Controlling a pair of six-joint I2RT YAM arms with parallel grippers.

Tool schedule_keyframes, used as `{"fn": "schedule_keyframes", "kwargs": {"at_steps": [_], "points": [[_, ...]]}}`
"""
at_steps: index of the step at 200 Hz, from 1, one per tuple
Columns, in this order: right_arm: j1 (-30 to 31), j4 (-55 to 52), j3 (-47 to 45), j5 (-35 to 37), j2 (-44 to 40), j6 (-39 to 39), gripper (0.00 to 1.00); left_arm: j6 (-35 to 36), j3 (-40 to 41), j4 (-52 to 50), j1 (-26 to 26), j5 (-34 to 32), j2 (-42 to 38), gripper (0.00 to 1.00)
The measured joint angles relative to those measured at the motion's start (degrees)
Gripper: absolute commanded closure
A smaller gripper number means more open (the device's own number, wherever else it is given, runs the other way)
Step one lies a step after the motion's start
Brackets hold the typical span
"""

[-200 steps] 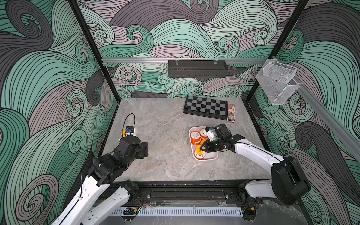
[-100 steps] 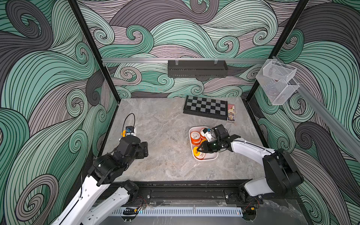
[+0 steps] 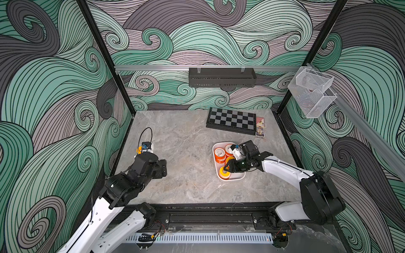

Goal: Put the sealing tape into the storage box
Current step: Adjust the sealing tape in the storage box, then pick up the sealing tape at the center of the board.

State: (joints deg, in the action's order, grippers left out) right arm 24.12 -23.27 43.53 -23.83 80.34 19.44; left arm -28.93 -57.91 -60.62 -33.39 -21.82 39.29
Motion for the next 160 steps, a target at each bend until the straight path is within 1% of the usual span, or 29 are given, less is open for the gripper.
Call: {"fn": "schedule_keyframes", "kwargs": {"at_steps": [38, 72, 80, 98, 116, 138, 160], "points": [[0.00, -2.75, 0.02, 2.97, -4.70, -0.72, 0.46, 0.00, 0.00, 0.02, 0.00, 0.00, 0.55, 0.18], [0.90, -2.73, -0.20, 7.32, -12.24, -1.11, 0.45, -0.94, -0.02, -0.37, 0.00, -1.44, 2.78, 0.17], [1.57, -2.05, -0.52, 8.90, -14.38, -1.09, 0.45, -1.62, -0.09, -0.83, 0.00, -2.47, 4.04, 0.12], [2.95, 0.00, -2.16, 11.91, -17.81, -1.09, 0.45, -4.94, -0.76, -3.08, 0.00, -4.76, 7.91, 0.11], [3.76, 1.27, -3.96, 13.94, -18.88, -1.20, 0.44, -8.72, -0.15, -2.58, 0.02, -4.94, 11.32, 0.11], [4.15, 1.44, -5.33, 15.54, -19.08, -1.55, 0.44, -13.64, 3.89, -0.76, 0.50, -4.35, 14.84, 0.11], [4.72, 1.70, -6.67, 16.48, -21.33, -1.73, 0.43, -17.42, 7.78, 1.68, 1.09, -4.28, 19.30, 0.10]]}}
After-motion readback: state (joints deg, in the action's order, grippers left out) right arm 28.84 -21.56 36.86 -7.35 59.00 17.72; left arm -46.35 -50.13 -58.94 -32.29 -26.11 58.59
